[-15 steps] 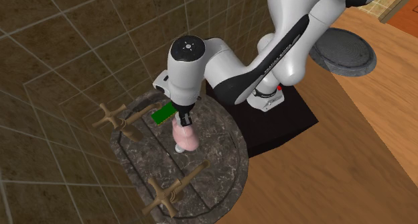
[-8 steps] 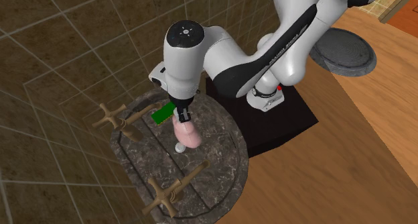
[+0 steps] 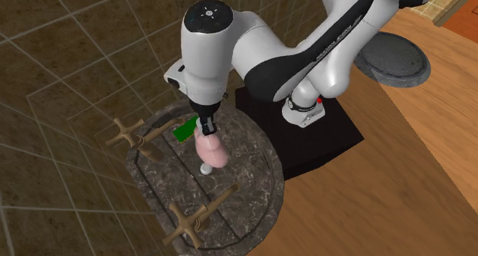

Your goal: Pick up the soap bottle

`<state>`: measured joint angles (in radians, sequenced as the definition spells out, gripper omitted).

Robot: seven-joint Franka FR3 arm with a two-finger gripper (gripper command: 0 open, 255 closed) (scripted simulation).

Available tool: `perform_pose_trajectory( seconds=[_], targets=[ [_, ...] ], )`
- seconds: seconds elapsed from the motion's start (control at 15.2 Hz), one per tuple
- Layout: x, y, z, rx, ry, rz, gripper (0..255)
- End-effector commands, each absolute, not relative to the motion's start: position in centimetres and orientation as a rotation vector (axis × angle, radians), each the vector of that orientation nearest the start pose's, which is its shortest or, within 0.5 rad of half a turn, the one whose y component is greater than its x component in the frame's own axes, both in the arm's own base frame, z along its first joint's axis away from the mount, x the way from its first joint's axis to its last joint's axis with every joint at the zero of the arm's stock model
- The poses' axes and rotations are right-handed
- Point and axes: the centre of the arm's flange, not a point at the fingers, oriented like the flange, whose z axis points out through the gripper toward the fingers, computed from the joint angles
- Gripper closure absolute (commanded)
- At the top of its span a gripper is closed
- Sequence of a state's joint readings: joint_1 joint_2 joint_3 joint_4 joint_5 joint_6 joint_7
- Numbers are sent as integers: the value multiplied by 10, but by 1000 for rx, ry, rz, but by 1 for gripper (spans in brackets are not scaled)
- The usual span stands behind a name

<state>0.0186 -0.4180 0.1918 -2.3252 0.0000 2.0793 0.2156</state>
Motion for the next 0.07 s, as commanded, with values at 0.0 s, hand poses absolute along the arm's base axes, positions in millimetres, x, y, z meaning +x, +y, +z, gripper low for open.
perform_pose_trajectory(
  seconds=[0.0],
  targets=[
    [432,99,517,-3171,24,-284,255]
  ],
)
